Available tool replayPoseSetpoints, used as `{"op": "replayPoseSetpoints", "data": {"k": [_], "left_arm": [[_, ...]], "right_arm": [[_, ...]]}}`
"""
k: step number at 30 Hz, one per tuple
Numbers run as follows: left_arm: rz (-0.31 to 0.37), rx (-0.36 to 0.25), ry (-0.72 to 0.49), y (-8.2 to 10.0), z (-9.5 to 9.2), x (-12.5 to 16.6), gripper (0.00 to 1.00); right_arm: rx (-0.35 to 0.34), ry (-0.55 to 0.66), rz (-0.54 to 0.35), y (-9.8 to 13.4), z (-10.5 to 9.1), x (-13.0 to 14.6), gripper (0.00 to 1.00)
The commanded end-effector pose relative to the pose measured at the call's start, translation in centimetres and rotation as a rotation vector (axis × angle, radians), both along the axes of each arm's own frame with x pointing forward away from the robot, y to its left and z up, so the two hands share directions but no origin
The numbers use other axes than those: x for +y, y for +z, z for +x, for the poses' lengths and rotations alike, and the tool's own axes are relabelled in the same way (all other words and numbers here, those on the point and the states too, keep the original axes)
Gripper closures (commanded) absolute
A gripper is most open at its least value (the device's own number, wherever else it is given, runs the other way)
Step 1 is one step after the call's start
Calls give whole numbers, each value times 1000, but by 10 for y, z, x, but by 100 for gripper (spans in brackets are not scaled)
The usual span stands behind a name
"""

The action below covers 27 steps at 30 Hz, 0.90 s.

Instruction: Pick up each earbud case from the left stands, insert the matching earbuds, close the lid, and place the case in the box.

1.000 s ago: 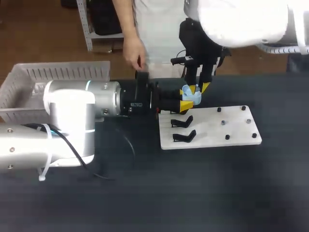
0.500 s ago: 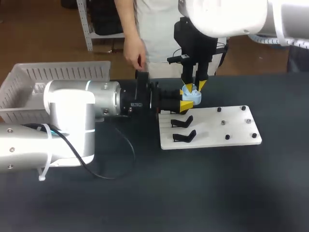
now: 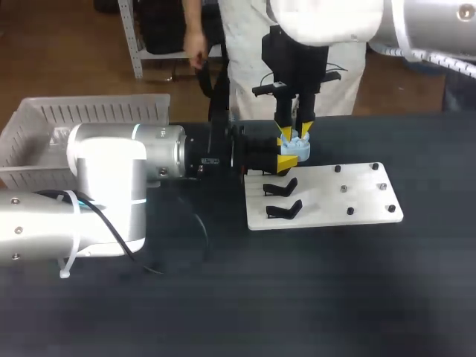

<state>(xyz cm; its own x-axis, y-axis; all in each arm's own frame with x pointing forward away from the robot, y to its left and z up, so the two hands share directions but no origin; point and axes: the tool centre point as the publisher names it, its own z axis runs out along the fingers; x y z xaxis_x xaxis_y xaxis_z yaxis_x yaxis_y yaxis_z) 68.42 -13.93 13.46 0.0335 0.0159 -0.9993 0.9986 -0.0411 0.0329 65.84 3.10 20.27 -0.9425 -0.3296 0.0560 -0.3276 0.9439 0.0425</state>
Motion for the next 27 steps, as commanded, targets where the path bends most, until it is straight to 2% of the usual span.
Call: {"op": "replayPoseSetpoints", "data": {"k": [1,27], "left_arm": [[-3,-3,3,-1,0,0,100],[-3,-3,3,-1,0,0,100]], "right_arm": [[6,0,1,-2,2,0,100],[13,6,11,-10,1,1,100]]}}
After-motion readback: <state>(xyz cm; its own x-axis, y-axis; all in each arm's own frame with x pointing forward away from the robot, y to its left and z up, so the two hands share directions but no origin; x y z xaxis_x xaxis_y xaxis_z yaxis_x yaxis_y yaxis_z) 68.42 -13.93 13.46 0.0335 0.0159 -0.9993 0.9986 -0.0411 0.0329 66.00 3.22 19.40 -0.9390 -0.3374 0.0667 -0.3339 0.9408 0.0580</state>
